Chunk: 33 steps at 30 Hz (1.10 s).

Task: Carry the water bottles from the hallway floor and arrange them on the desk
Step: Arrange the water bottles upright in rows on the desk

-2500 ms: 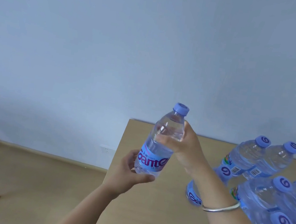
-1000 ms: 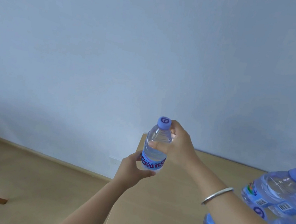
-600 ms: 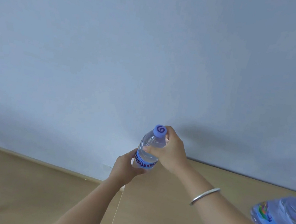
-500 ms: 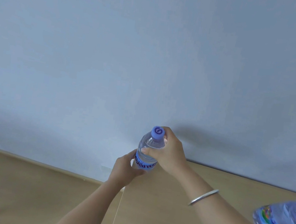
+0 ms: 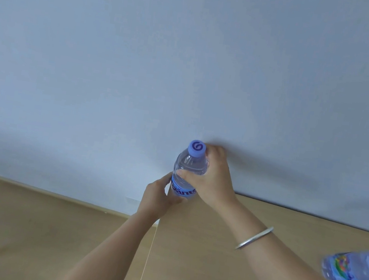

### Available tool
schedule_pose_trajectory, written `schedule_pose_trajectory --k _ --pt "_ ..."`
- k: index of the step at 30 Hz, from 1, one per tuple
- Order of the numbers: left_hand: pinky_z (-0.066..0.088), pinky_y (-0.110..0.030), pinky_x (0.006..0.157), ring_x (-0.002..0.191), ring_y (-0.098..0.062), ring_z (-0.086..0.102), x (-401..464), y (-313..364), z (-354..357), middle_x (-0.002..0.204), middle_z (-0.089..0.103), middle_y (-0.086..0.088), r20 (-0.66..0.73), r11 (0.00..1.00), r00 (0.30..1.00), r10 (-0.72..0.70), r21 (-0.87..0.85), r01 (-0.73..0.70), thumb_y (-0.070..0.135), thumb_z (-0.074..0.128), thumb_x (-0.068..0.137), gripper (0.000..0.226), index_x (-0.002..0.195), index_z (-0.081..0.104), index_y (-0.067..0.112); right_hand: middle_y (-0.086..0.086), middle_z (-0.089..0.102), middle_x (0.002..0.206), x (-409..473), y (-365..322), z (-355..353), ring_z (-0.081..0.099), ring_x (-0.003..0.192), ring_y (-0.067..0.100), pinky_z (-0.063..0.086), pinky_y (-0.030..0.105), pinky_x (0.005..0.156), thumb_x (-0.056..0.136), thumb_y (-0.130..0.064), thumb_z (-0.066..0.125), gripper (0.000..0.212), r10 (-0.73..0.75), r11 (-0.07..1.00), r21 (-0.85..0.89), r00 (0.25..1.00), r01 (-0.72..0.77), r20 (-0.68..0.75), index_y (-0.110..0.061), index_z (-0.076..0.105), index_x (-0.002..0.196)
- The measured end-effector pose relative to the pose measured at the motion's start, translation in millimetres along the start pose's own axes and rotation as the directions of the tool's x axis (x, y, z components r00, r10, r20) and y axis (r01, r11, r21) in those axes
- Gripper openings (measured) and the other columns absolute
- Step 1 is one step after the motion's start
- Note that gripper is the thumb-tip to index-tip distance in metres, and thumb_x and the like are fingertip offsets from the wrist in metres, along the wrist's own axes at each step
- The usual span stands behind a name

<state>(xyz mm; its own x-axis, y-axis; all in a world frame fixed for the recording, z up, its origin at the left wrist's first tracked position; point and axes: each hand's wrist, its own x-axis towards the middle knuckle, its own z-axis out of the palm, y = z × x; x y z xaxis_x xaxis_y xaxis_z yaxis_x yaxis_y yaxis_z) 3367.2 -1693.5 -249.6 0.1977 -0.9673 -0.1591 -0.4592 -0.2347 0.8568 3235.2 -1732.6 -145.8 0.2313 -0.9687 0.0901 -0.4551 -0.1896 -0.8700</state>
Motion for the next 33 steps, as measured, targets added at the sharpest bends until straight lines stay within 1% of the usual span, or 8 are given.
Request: schedule_pose_trajectory --k 4,10,14,18,21,25,29,33 --pt "0.042 -0.004 0.063 0.075 0.004 0.054 -4 2 2 0.082 0.064 0.025 0.005 0.999 1.000 -0.031 0.025 0.030 0.031 0.076 0.069 0.046 0.111 0.060 0.040 -0.022 0.037 0.103 -3 0 2 0.045 0.099 -0.003 0.034 -0.001 0.078 0.067 -0.023 0.080 0.052 0.003 1.000 -0.011 1.000 -0.003 0.009 -0.039 0.046 0.103" --pt "0.037 -0.003 0.055 0.080 -0.006 0.049 -12 13 -1 0.088 0.059 0.016 0.039 0.989 0.995 -0.091 0.117 0.086 0.030 0.072 0.074 0.045 0.116 0.057 0.027 -0.004 0.042 0.125 -11 -15 -11 0.042 0.117 0.013 0.039 0.027 0.095 0.072 -0.030 0.077 0.068 0.072 0.996 -0.053 0.993 -0.068 0.094 -0.021 0.041 0.130" --pt "0.035 -0.008 0.055 0.084 -0.005 0.046 -31 15 -1 0.106 0.060 0.005 0.085 0.973 0.984 -0.158 0.183 0.141 0.029 0.073 0.074 0.057 0.125 0.050 0.017 0.001 0.037 0.133 -27 -22 -30 0.040 0.105 0.009 0.031 0.022 0.083 0.082 -0.037 0.065 0.070 0.221 0.968 -0.158 0.959 -0.194 0.179 -0.022 0.029 0.140" --pt "0.044 -0.023 0.077 0.107 -0.018 0.055 -57 21 0 0.126 0.057 -0.005 0.077 0.952 0.978 -0.194 0.256 0.168 0.031 0.072 0.077 0.061 0.128 0.047 0.010 0.002 0.040 0.135 -56 -27 -56 0.043 0.104 0.009 0.032 0.022 0.081 0.085 -0.037 0.060 0.057 0.268 0.952 -0.194 0.951 -0.237 0.153 -0.019 0.039 0.135" --pt "0.043 -0.027 0.096 0.128 -0.019 0.043 -78 30 5 0.143 0.042 -0.003 0.111 0.940 0.973 -0.204 0.299 0.163 0.035 0.071 0.078 0.079 0.143 0.032 0.011 0.002 0.045 0.132 -78 -32 -80 0.048 0.113 0.014 0.035 0.023 0.084 0.084 -0.039 0.061 0.051 0.280 0.943 -0.228 0.950 -0.244 0.141 -0.017 0.048 0.129" --pt "0.039 -0.020 0.092 0.129 -0.017 0.040 -111 47 29 0.142 0.040 -0.003 0.250 0.952 0.955 -0.162 0.294 0.084 0.031 0.073 0.078 0.076 0.142 0.035 0.013 -0.002 0.052 0.120 -111 -33 -121 0.053 0.106 0.013 0.039 0.023 0.081 0.084 -0.036 0.061 0.043 0.303 0.932 -0.231 0.950 -0.280 0.069 -0.019 0.053 0.122" --pt "0.032 -0.021 0.102 0.128 -0.016 0.041 -143 59 66 0.138 0.046 -0.003 0.405 0.945 0.908 -0.103 0.326 -0.038 0.028 0.074 0.078 0.069 0.137 0.042 0.013 -0.004 0.053 0.117 -149 -22 -165 0.054 0.100 0.012 0.041 0.021 0.070 0.087 -0.015 0.049 0.037 0.343 0.922 -0.193 0.939 -0.336 0.004 -0.021 0.053 0.123" --pt "0.033 -0.018 0.096 0.127 -0.012 0.044 -165 68 92 0.138 0.048 0.002 0.493 0.920 0.867 -0.072 0.369 -0.133 0.032 0.073 0.077 0.068 0.137 0.043 0.017 -0.005 0.052 0.121 -195 -6 -197 0.049 0.109 0.009 0.041 0.026 0.090 0.083 -0.011 0.050 0.040 0.413 0.897 -0.125 0.905 -0.423 -0.101 -0.022 0.053 0.122"
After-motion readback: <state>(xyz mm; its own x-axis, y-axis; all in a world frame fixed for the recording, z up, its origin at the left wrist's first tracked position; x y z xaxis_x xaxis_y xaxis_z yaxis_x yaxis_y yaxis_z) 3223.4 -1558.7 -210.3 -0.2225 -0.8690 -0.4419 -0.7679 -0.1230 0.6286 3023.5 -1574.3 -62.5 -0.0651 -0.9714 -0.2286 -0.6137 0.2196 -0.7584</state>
